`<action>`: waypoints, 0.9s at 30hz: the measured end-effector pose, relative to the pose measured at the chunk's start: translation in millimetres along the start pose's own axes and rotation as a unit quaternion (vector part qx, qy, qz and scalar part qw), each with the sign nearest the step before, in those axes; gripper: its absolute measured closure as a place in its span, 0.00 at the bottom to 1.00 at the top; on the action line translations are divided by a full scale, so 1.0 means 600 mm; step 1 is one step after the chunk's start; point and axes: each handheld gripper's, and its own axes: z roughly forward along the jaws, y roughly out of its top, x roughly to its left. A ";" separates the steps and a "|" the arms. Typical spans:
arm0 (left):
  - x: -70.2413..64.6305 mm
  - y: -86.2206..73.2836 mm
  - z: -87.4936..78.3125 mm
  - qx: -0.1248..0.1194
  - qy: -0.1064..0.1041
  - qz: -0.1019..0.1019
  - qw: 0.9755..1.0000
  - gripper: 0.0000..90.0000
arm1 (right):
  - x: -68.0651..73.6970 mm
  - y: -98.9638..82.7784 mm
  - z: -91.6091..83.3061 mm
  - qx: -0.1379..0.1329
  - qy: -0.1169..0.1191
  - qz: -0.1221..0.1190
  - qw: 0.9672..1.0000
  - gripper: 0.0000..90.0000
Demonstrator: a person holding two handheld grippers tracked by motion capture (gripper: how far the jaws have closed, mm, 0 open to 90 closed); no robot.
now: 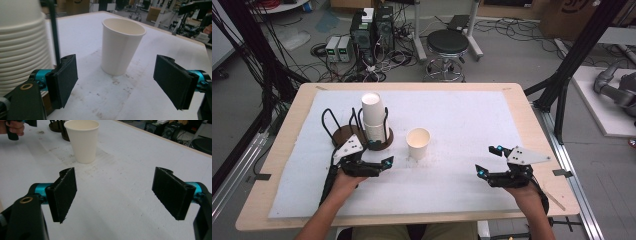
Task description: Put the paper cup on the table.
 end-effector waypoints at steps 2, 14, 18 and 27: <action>0.005 0.004 -0.013 -0.012 0.003 0.000 1.000 0.22 | -0.001 -0.002 -0.001 0.001 0.000 0.005 1.000 0.23; 0.010 0.019 -0.092 -0.060 0.017 0.021 0.998 0.22 | -0.004 -0.016 -0.008 -0.001 -0.016 0.013 1.000 0.23; 0.015 0.012 -0.117 -0.082 0.028 0.013 0.996 0.21 | -0.005 -0.018 -0.012 -0.003 -0.021 0.016 1.000 0.23; 0.024 0.003 -0.139 -0.098 0.040 0.008 0.994 0.21 | -0.002 -0.017 -0.019 -0.006 -0.035 0.017 0.999 0.23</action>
